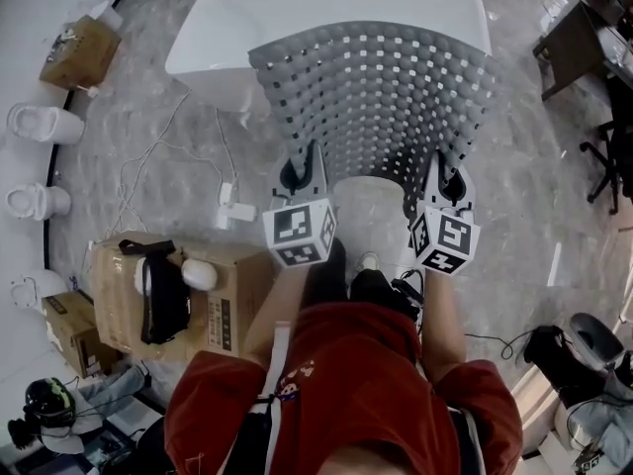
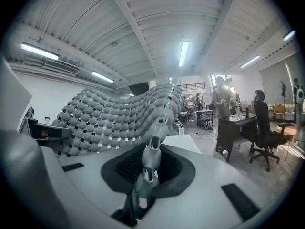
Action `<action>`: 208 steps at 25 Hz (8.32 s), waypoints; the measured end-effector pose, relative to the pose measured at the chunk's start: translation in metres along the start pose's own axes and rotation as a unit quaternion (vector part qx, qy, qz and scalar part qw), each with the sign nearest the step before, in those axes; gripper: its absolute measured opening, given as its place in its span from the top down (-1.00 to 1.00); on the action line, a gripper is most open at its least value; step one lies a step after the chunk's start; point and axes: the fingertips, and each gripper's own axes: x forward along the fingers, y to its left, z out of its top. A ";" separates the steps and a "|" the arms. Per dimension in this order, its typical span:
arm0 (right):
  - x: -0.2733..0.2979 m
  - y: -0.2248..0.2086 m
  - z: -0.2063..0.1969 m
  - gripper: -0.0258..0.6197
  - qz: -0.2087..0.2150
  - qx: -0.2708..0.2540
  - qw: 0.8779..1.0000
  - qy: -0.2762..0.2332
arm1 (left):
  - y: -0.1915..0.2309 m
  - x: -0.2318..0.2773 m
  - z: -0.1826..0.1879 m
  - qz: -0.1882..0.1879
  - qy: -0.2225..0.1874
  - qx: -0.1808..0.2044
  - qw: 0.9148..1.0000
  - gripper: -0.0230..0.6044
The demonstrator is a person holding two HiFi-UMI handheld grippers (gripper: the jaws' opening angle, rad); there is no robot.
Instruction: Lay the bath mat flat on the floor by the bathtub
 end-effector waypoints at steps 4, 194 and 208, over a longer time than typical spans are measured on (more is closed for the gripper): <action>0.035 0.022 -0.017 0.75 -0.002 -0.007 1.000 0.021 | 0.030 0.026 -0.018 0.004 0.022 -0.013 1.000 0.74; 0.032 0.023 0.118 0.31 -0.014 -0.065 0.987 -0.144 | -0.046 0.051 0.096 -0.153 -0.138 0.098 0.974 0.27; 0.042 0.022 0.122 0.89 0.000 -0.055 0.989 -0.137 | -0.063 0.061 0.100 -0.157 -0.141 0.077 0.974 0.88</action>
